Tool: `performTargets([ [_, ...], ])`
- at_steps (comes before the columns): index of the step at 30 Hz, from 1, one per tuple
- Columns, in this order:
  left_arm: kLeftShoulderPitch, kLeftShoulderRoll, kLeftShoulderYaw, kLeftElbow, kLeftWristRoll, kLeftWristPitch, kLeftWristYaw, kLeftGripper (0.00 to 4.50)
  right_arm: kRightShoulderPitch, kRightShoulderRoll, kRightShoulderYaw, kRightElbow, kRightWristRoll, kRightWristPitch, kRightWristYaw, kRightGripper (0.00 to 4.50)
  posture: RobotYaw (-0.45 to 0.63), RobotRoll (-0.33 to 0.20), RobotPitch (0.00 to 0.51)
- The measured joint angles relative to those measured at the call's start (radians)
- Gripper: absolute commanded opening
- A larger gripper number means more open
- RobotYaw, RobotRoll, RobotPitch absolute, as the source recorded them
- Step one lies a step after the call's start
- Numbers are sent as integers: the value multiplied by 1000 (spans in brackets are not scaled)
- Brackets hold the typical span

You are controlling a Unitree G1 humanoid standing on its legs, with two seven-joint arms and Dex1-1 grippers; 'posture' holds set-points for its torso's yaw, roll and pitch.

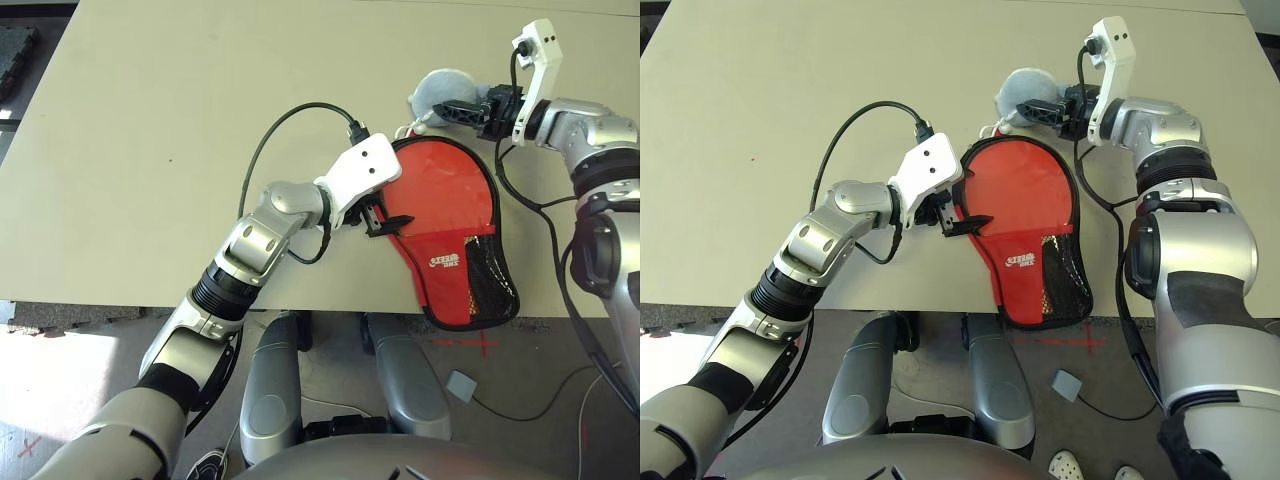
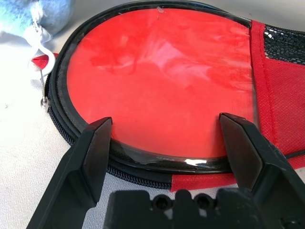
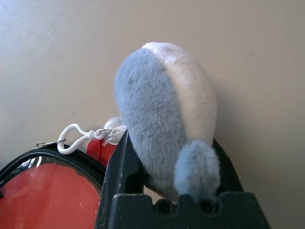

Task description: Store the ping-pong paddle in its case and zip it.

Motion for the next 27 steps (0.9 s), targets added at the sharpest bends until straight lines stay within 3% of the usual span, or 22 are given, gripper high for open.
performTargets([
  [3,-1,-5,-3,1,0,0,0,4500,1,-51,0,-1,-15,0,15,237,-89,0,380],
  [17,-10,-17,-8,21,-1,-11,-4,4500,122,-310,46,-130,-114,-6,203,235,-133,0,383],
  [22,-17,-20,-7,39,-1,-22,-9,4500,201,-380,71,-224,-130,6,302,233,-159,0,382],
  [27,-28,-33,-9,60,-1,-32,-14,4500,349,-502,77,-391,-120,53,468,233,-179,0,380],
])
